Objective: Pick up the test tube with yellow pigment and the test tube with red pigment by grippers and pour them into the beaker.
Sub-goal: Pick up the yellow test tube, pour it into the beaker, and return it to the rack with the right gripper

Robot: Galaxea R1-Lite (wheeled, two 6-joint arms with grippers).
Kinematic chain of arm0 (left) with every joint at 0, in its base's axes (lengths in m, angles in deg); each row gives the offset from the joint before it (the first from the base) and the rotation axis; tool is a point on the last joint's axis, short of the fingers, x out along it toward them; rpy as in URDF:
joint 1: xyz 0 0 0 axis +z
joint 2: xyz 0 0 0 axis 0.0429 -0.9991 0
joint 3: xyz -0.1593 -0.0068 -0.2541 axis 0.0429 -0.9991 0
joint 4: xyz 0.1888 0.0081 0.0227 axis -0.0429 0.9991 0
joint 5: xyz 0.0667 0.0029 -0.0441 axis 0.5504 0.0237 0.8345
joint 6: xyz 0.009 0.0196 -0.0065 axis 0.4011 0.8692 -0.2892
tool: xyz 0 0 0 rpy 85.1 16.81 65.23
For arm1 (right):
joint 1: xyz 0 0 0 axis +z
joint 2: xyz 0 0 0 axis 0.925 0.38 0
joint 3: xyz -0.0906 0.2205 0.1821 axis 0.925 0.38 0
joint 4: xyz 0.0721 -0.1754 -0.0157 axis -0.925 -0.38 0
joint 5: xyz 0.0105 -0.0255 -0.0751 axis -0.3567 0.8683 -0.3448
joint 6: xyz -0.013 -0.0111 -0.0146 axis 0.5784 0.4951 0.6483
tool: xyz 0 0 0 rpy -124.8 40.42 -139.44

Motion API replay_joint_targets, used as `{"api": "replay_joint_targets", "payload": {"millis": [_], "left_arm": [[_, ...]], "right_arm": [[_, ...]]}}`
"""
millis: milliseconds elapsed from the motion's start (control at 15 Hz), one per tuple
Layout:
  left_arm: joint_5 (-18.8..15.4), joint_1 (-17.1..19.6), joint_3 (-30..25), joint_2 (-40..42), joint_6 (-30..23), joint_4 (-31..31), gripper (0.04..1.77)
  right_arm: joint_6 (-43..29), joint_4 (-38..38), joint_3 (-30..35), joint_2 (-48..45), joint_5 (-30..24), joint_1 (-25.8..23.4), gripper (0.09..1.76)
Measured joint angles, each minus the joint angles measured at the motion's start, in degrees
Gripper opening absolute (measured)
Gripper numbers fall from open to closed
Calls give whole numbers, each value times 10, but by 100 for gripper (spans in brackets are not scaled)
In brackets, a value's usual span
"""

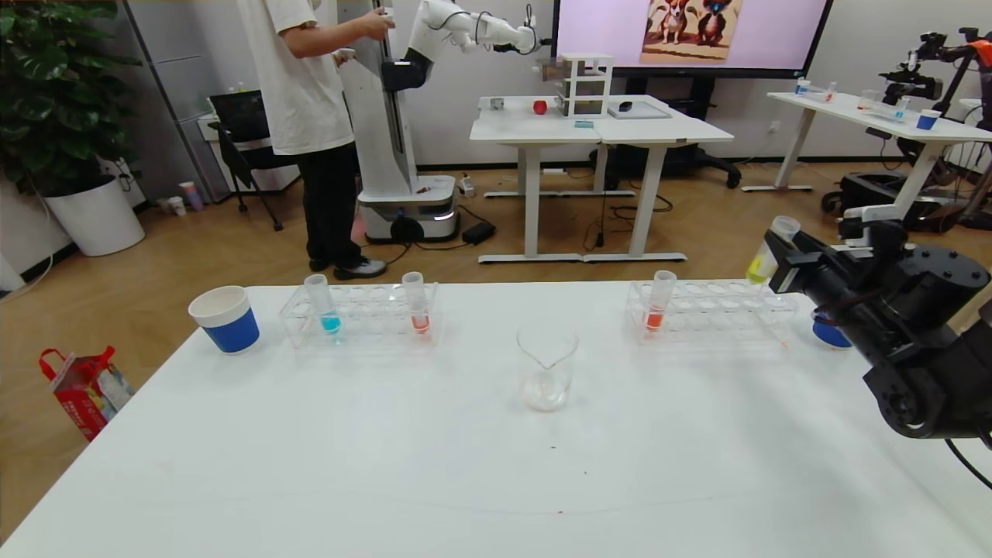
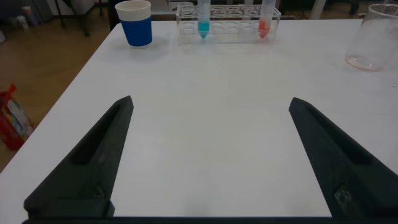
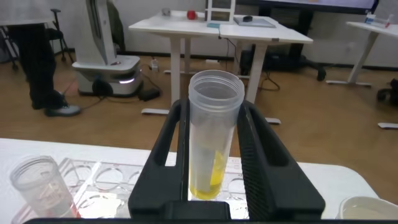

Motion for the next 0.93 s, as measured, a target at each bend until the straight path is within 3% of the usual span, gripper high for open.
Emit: {"api": "replay_joint_targets", "payload": {"millis": [200,400,667,933], "left_arm": [[0,0,0,0,0,0,175],[0,0,0,0,0,0,175],[0,0,0,0,0,0,175],[0,0,0,0,0,0,175]], "right_arm": [[0,-12,0,-18,-3,0,50],[1,-67,-8,-48,-43,24,50],[43,-96,-40,-75,-81,100,50],[144,-96,-54,-72,-119,187,50]]}}
